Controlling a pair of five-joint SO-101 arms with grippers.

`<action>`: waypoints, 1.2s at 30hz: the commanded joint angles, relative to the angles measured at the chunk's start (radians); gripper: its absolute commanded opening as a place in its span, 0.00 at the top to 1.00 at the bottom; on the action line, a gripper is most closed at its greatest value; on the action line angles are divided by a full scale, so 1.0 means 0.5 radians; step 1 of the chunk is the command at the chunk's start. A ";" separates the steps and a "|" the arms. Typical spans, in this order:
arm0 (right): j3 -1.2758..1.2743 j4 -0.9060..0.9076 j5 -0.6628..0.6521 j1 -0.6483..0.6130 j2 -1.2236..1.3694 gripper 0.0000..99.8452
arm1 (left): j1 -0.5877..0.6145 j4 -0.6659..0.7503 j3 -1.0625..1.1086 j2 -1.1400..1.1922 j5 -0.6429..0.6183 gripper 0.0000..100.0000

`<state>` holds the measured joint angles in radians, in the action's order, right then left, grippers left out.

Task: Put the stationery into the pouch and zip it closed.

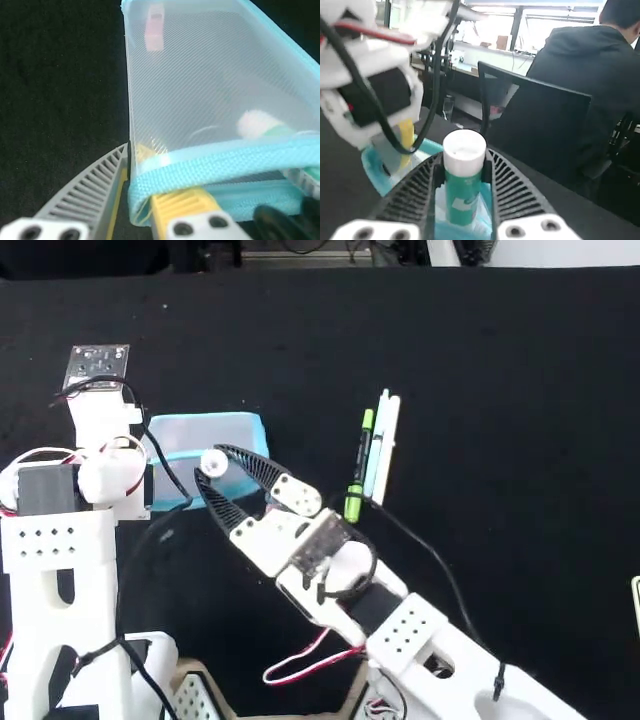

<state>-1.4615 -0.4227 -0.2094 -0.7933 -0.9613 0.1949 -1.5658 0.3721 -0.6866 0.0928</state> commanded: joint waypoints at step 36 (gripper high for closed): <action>1.950 3.179 0.703 1.347 0.505 0.81 | 0.011 -0.009 0.017 -0.015 -0.015 0.97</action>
<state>-0.5010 1.1807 0.0867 -0.2010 -0.8109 0.1949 -1.5658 0.3721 -0.6851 0.0928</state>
